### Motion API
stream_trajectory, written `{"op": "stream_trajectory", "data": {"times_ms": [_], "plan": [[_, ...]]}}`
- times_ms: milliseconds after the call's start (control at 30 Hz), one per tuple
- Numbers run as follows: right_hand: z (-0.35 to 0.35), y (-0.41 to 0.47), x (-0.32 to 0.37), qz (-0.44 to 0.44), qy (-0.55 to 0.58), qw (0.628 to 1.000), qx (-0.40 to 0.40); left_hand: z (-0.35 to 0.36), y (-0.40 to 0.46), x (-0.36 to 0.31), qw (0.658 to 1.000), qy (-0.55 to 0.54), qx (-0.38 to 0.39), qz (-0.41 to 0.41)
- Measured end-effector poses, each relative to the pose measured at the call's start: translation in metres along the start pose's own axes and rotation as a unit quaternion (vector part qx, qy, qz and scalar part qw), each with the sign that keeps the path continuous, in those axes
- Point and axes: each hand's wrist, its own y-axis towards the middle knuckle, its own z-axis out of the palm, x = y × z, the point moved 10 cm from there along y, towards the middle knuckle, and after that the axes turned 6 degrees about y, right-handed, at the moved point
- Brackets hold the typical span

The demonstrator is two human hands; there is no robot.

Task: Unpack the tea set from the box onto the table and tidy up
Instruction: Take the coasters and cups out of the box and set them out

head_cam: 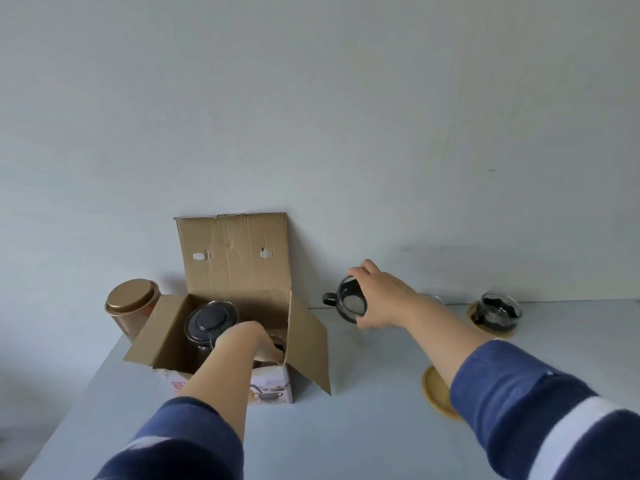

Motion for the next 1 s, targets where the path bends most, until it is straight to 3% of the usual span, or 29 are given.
{"op": "stream_trajectory", "data": {"times_ms": [100, 233, 433, 667, 1000], "plan": [[0.001, -0.018, -0.025, 0.036, 0.052, 0.998, 0.005, -0.025, -0.020, 0.006, 0.999, -0.025, -0.029, -0.007], [0.000, -0.041, -0.057, 0.075, 0.107, 0.991, 0.004, -0.069, -0.057, -0.001, 0.991, -0.025, -0.135, 0.008], [-0.005, -0.077, -0.118, 0.131, 0.203, 0.970, -0.030, -0.074, -0.099, -0.075, 0.976, -0.063, -0.189, 0.092], [0.010, -0.127, -0.218, 0.218, 0.252, 0.941, -0.062, -0.011, -0.107, -0.190, 0.968, -0.093, -0.179, 0.147], [0.052, -0.179, -0.315, 0.269, 0.220, 0.938, -0.006, 0.076, -0.091, -0.300, 0.973, -0.026, -0.118, 0.195]]}}
